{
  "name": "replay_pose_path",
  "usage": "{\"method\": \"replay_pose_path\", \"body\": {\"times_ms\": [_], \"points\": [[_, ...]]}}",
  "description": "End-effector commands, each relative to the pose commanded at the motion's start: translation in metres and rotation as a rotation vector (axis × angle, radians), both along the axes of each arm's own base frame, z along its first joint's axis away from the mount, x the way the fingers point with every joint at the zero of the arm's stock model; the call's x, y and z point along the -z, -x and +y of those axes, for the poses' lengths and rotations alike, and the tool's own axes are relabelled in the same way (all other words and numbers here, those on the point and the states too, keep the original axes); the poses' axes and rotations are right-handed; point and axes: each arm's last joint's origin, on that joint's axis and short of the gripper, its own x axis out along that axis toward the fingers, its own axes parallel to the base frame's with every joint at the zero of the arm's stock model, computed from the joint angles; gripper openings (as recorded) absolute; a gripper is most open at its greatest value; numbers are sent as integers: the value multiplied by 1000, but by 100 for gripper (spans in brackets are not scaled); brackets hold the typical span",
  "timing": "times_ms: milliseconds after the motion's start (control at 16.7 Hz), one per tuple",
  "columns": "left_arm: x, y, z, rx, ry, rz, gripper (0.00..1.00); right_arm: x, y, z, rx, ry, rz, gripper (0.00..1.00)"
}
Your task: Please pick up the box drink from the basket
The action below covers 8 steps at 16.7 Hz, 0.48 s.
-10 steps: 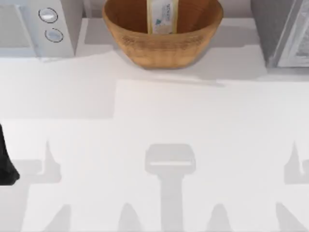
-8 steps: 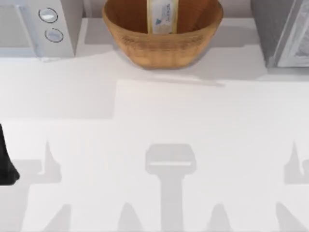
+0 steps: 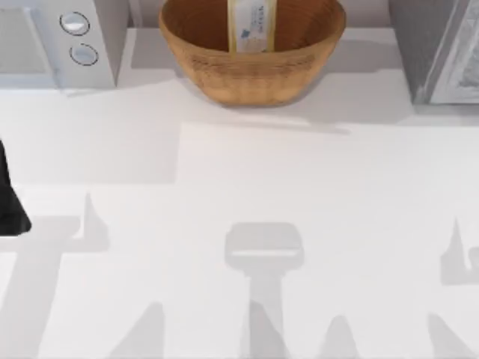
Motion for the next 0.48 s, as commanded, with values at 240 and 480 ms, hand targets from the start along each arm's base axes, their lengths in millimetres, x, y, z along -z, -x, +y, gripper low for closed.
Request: {"method": "replay_pose_path", "body": {"times_ms": [240,480], "points": [[-52,-46,-18,2,6,-17,100,0,0,0,0,0,0,100],[-87,-121,-58,-2,20,-39,100,0,0,0,0,0,0,100]]}}
